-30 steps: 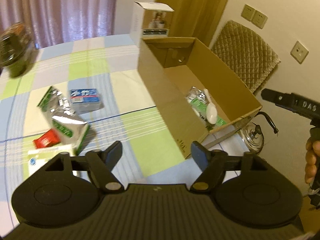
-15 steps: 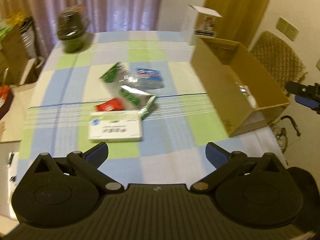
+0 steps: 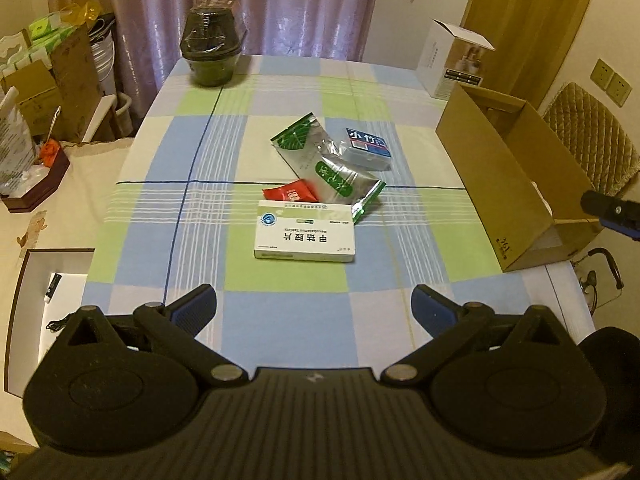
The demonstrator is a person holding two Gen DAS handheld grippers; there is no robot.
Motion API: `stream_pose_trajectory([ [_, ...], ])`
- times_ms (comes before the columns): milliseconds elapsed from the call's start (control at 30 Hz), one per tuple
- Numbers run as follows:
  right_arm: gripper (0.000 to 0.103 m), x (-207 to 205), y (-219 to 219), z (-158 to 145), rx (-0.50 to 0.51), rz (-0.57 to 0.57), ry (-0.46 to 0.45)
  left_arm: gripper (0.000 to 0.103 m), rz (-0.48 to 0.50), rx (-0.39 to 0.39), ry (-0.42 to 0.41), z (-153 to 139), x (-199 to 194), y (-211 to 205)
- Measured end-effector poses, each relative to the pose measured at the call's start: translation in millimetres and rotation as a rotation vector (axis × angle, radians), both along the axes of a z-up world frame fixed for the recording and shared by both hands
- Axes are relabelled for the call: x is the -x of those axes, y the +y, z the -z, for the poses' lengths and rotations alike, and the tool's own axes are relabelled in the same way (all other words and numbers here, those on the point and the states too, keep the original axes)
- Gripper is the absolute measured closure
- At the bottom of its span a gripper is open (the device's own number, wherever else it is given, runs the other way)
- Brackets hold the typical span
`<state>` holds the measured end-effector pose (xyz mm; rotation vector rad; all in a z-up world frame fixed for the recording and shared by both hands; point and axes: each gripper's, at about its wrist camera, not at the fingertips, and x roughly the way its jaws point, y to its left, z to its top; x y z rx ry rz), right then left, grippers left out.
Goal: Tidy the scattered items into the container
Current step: 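Move both tools back over the remaining table items, then grasp the white Mecobalamin tablet box with the left tool while the right tool grasps the silver-green foil bag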
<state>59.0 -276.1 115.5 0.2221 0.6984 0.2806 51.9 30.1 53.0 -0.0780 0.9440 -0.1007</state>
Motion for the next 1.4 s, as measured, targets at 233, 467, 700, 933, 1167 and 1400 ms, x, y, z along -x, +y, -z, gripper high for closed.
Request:
stream_pose_trajectory([
  [233,0.022,-0.7,4.6,7.3,0.013,-0.014,0.018,0.001,-0.005,0.007,0.011,6.8,-1.1,0.1],
  [467,0.022,-5.0,9.5,17.6,0.029,-0.037,0.04,0.001,0.032,-0.006,0.022,14.8,-9.3,-4.6],
  [700,0.022,-13.8,21.7,31.2,0.049,-0.079,0.065,0.001,0.116,-0.059,0.027,26.0,-27.2,-6.5],
  [933,0.022,-29.5,43.3,47.7,0.087,-0.16,0.076,0.001,0.413,-0.206,-0.011,42.2,-50.6,-19.2],
  [1167,0.022,-57.8,79.8,72.3,0.169,-0.316,0.093,0.001,0.757,-0.311,-0.013,61.9,-77.5,-33.8],
  [1400,0.022,-97.6,109.8,99.9,0.356,-0.516,0.059,0.002,0.97,-0.405,-0.015,92.2,-113.9,-29.0],
])
